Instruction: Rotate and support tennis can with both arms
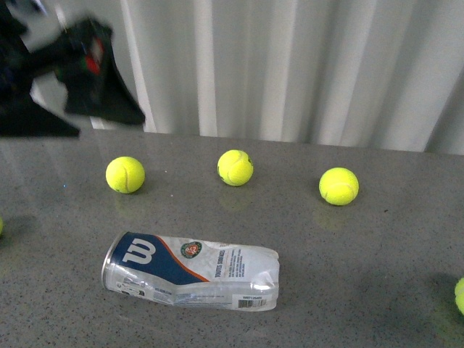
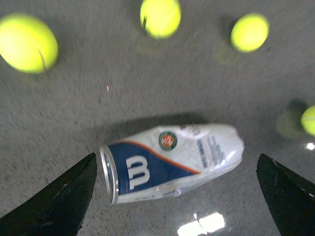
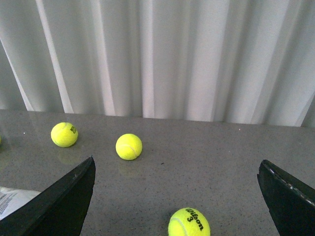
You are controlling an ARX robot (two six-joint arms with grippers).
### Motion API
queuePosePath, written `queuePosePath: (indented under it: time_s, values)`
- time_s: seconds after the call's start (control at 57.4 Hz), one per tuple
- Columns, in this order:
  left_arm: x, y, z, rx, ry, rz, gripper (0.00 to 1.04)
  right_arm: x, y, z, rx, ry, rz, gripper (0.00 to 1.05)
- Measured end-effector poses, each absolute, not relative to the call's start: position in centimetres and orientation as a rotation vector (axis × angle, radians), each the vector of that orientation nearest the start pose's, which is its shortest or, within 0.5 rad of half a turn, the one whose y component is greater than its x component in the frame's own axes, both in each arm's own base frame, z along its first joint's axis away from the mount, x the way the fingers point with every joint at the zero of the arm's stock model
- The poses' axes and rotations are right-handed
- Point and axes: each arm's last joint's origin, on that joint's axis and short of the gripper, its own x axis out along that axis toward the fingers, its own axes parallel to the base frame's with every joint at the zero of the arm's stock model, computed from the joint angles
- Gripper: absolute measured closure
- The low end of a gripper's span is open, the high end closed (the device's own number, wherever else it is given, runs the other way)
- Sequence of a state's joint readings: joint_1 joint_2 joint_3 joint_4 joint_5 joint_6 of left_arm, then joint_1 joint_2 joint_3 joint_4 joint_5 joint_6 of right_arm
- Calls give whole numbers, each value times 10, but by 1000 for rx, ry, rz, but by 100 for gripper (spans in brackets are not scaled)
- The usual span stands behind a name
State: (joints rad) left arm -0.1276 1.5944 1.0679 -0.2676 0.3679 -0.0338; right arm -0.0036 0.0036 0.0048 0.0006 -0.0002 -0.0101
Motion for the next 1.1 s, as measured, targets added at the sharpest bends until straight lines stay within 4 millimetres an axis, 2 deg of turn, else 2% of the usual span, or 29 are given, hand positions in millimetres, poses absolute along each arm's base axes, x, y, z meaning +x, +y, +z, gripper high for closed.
queuePosePath:
  time_s: [0.07, 0.122, 0.592, 1.011, 1.098]
  values:
    - [334, -57, 196, -117, 883, -455, 7, 98, 0, 165, -10, -2, -3, 7]
    - [333, -59, 181, -118, 897, -464, 7, 98, 0, 165, -10, -2, -3, 7]
    - [331, -46, 85, -146, 915, -368, 7, 98, 0, 165, -10, -2, -3, 7]
    - [338, -47, 64, -372, 917, -378, 7, 98, 0, 165, -10, -2, -3, 7]
    - [338, -47, 59, -388, 937, -370, 19, 98, 0, 165, -10, -2, -3, 7]
